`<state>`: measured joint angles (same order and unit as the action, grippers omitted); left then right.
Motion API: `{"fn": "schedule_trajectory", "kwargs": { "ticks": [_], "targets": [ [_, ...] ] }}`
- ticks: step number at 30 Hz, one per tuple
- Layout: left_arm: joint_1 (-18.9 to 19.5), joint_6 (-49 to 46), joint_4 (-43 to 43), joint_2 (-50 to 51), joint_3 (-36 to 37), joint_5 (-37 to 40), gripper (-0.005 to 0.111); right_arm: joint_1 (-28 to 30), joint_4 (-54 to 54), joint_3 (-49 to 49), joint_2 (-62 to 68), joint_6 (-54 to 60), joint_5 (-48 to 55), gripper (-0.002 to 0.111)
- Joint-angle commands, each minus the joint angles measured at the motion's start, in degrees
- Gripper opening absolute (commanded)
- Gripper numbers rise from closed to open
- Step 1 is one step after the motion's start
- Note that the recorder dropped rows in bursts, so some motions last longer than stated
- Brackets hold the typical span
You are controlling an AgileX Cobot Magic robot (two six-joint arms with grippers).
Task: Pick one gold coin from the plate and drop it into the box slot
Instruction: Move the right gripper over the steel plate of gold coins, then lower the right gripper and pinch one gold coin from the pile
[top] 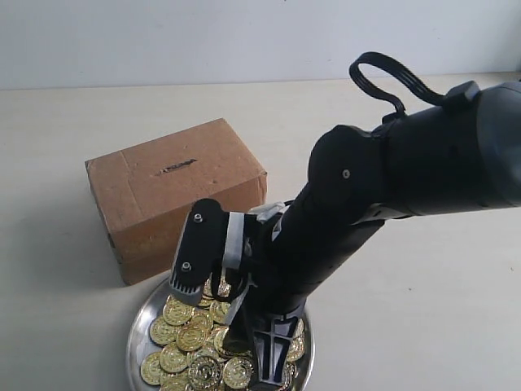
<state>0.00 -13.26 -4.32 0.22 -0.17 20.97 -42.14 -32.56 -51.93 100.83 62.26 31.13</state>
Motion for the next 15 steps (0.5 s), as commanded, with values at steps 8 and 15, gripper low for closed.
{"fn": "schedule_trajectory", "kwargs": {
  "ticks": [8,15],
  "targets": [
    [0.1,0.0,-0.7,-0.2,0.2,-0.5,0.0,-0.2,6.5,-0.5,0.0,-8.9,-2.1,0.049],
    [0.0,0.0,-0.7,-0.2,0.2,-0.5,0.0,-0.2,9.4,-0.5,0.0,-17.1,-0.7,0.049]
  ]
}}
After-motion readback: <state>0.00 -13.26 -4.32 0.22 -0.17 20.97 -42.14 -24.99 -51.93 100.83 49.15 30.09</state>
